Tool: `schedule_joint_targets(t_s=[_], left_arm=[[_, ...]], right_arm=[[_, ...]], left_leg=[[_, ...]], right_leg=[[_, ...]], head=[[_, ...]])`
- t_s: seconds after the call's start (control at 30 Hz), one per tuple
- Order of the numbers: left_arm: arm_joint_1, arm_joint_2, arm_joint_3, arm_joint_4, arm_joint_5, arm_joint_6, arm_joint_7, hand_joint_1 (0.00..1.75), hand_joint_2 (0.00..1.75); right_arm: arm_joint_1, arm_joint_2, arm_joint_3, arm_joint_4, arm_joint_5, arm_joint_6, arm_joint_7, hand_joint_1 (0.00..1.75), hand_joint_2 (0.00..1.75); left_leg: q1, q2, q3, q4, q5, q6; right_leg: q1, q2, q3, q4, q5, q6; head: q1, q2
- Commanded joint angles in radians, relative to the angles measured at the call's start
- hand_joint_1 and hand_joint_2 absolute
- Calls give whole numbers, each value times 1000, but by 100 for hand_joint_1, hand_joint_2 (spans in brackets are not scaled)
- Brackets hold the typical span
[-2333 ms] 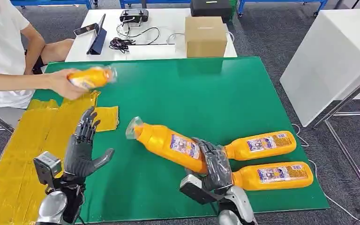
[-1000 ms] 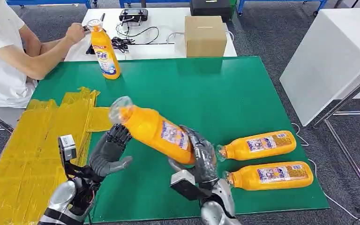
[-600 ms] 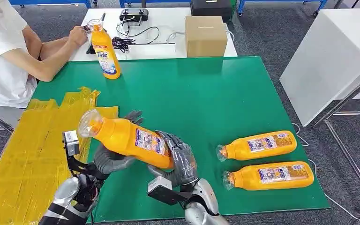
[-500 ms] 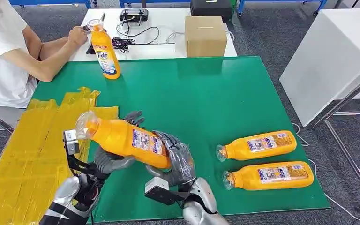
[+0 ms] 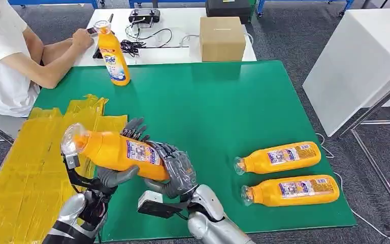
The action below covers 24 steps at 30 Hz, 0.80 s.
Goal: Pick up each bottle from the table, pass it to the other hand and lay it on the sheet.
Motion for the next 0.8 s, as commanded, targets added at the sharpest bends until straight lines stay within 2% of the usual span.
schedule_joint_targets(t_s=[0.03, 0.23, 0.3, 0.37, 0.63, 0.77, 0.8], left_arm=[[23, -91, 29, -84, -40, 91, -66, 175, 175], [38, -134, 73, -122, -17, 165, -94, 175, 175], [40, -135, 77, -129, -18, 171, -96, 175, 175], [40, -135, 77, -129, -18, 171, -96, 175, 175], [50, -145, 98, -151, -6, 175, -119, 175, 175], [69, -171, 152, -194, 9, 224, -144, 175, 175], [72, -177, 170, -202, 16, 239, -143, 175, 175]], right_arm=[[47, -57, 138, 67, 38, 40, -8, 175, 175], [72, -71, 93, 29, 39, 19, -3, 175, 175], [76, -75, 85, 22, 37, 23, -3, 175, 175], [76, -75, 85, 22, 37, 23, -3, 175, 175], [85, -75, 62, -5, 27, 20, -8, 175, 175], [121, -90, 15, -96, 10, 11, -13, 175, 175], [135, -95, -3, -136, 2, 5, -14, 169, 175]], left_leg=[[2, -4, 4, -1, -1, 0], [2, -6, 2, 0, -1, -1], [1, -5, -1, 0, 0, 0], [2, -7, 2, 0, -1, -1], [1, -4, 0, 0, 0, 0], [2, -6, 2, 0, -1, -1], [1, -4, -1, 0, 0, 0]], right_leg=[[2, -4, 7, -4, -2, 1], [2, -6, 5, -3, -2, 0], [1, -5, 1, -2, -1, 0], [1, -8, 5, -3, -2, 0], [1, -5, 1, -2, -1, 0], [1, -7, 5, -3, -2, 1], [1, -5, 1, -2, -1, 0]], head=[[0, 0], [0, 0], [0, 0], [0, 0], [0, 0], [0, 0], [0, 0]])
